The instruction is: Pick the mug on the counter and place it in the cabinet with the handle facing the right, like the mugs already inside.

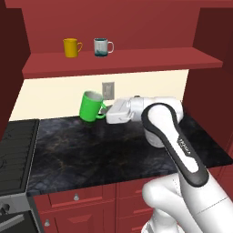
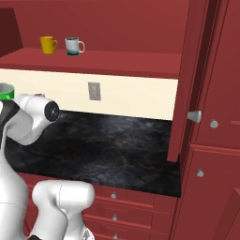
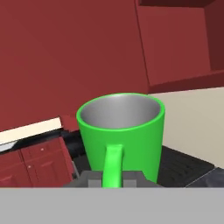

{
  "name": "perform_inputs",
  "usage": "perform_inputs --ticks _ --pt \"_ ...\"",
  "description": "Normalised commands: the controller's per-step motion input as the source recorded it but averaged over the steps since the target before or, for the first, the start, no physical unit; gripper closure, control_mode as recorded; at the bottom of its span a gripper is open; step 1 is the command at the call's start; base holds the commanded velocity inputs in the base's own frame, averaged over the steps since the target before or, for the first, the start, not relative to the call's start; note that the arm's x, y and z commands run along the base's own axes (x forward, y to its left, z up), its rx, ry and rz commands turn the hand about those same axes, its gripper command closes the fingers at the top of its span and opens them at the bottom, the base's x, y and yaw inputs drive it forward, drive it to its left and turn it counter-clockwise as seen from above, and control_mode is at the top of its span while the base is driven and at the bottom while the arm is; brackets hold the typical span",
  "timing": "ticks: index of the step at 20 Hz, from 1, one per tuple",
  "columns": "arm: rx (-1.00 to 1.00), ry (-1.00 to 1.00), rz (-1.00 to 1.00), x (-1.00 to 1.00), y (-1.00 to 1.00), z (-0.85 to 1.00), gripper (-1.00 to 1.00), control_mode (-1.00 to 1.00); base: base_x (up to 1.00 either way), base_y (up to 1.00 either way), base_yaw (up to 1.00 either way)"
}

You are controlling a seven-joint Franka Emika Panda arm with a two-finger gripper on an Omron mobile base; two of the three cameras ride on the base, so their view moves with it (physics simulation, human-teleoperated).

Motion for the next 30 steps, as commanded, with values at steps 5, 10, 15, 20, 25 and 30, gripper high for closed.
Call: perform_inputs --ticks 5,10,15,20,25,30 --pt "-0.05 0.14 0.01 -0.29 -0.25 0.82 1.0 -1.0 0.0 0.0 0.0" --pt "-0.08 0.09 0.02 -0.48 -0.48 0.71 1.0 -1.0 0.0 0.0 0.0" --pt "-0.23 -0.01 0.0 -0.33 -0.6 0.34 1.0 -1.0 0.0 0.0 0.0" --pt "-0.24 -0.05 0.0 -0.13 -0.68 0.39 1.0 -1.0 0.0 0.0 0.0" --pt "-0.21 -0.11 0.0 -0.1 -0.51 0.29 1.0 -1.0 0.0 0.0 0.0" --pt "-0.07 -0.15 0.0 -0.13 -0.54 0.02 1.0 -1.0 0.0 0.0 0.0"
